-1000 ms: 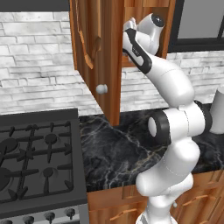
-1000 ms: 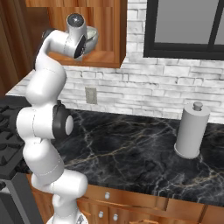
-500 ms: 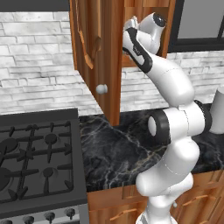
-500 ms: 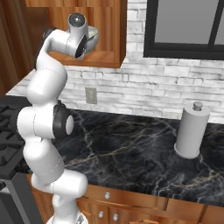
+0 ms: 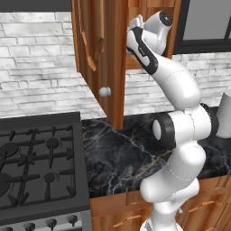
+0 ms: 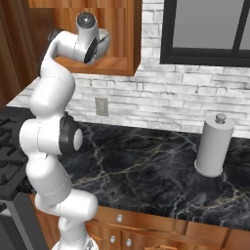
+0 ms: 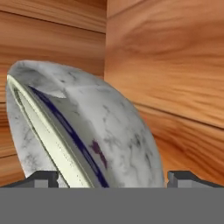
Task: Pick up the bowls on the counter and stack them on top of one another in the open cabinet. Place the smaller bowl on top of the larger bowl.
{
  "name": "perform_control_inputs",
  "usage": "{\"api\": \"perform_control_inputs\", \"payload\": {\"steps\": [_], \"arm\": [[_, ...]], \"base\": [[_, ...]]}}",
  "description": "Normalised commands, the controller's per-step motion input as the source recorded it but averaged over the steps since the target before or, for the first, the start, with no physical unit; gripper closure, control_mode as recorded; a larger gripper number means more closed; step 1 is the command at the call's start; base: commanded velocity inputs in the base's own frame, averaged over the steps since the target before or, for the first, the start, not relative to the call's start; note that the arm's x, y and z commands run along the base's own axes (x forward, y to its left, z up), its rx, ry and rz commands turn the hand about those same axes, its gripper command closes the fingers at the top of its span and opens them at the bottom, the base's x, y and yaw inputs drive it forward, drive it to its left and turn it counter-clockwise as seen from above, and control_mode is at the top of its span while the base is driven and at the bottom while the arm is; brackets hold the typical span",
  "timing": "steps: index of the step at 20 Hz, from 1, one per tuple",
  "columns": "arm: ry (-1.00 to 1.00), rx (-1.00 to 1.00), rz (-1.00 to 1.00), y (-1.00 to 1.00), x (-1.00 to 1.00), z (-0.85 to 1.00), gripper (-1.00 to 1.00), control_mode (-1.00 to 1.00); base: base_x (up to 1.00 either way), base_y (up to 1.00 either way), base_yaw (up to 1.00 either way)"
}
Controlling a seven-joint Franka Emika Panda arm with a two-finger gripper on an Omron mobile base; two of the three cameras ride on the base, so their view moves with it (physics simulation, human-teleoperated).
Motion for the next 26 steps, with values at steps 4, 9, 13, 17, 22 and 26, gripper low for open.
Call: {"api": "perform_control_inputs", "payload": {"steps": [4,9,13,17,22,26], "arm": [[0.00,0.00,0.00,0.00,0.00,0.18,-1.00,-1.00],[0.00,0.00,0.00,0.00,0.00,0.20,-1.00,-1.00],[0.01,0.00,0.00,0.00,0.00,0.13,-1.00,-1.00],[0.02,0.00,0.00,0.00,0.00,0.02,-1.00,-1.00],[0.02,0.00,-0.03,0.00,-0.11,-0.02,-1.00,-1.00],[0.01,0.00,-0.04,0.00,-0.13,-0.06,-1.00,-1.00]], "base": [[0.00,0.00,0.00],[0.00,0.00,0.00],[0.00,0.00,0.00],[0.00,0.00,0.00],[0.00,0.00,0.00],[0.00,0.00,0.00]]}}
